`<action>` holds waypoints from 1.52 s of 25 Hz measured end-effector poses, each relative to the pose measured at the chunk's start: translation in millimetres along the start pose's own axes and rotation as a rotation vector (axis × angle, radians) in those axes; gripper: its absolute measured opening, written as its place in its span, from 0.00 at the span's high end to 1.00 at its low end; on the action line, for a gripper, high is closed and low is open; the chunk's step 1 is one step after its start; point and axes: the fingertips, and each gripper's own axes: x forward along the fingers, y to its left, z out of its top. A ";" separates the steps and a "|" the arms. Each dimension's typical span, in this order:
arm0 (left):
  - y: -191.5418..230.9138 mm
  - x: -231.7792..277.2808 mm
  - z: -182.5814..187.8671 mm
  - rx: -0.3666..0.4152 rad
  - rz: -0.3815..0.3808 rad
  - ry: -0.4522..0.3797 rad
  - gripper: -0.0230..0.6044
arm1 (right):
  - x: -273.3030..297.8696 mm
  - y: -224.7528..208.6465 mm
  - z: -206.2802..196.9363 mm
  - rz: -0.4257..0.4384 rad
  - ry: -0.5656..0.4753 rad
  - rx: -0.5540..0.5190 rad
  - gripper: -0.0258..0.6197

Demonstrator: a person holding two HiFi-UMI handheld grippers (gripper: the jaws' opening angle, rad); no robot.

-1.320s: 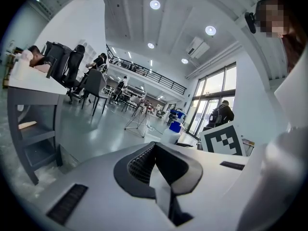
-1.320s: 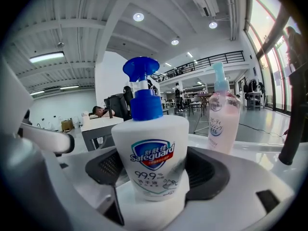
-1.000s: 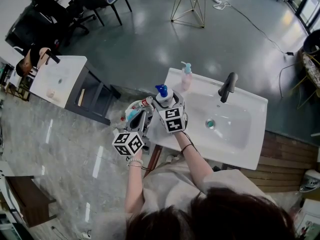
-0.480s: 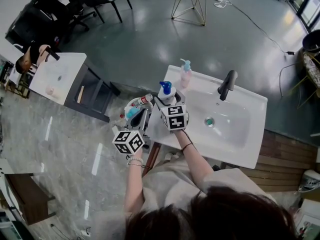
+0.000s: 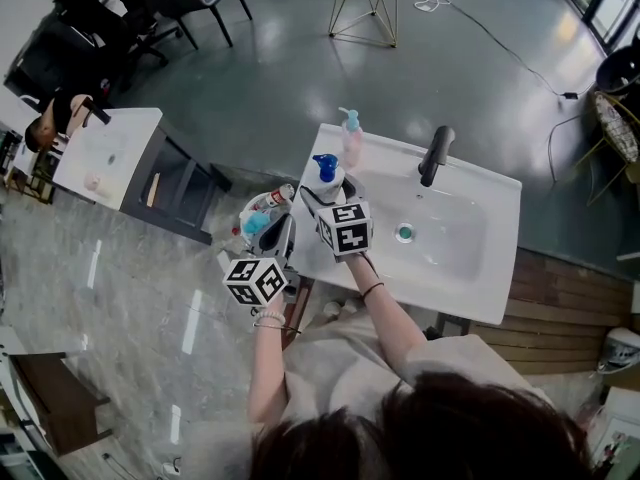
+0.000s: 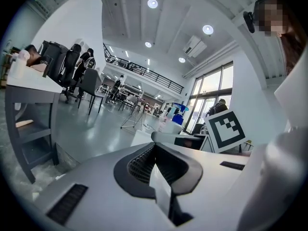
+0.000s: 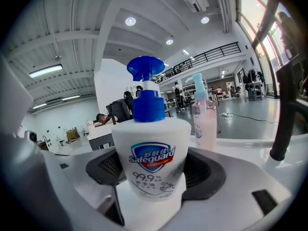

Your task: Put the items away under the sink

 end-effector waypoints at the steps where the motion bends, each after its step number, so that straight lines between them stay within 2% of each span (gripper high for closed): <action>1: -4.2 -0.5 -0.3 0.004 -0.002 -0.003 0.96 | -3.9 -0.6 1.2 0.004 -0.006 0.009 0.39; 10: -32.4 -2.9 -2.4 0.034 -0.029 -0.029 0.96 | -34.9 -6.7 22.4 0.022 -0.074 0.035 0.39; 16: -47.0 1.3 5.2 0.053 -0.083 -0.037 0.96 | -49.9 -8.8 38.8 0.013 -0.109 0.032 0.39; 23: -61.2 -6.3 -2.5 0.052 -0.162 -0.021 0.96 | -68.6 0.7 37.5 -0.032 -0.117 0.011 0.39; 38: -97.5 -57.5 -26.0 0.076 -0.293 0.015 0.96 | -152.4 12.3 11.9 -0.177 -0.160 0.068 0.39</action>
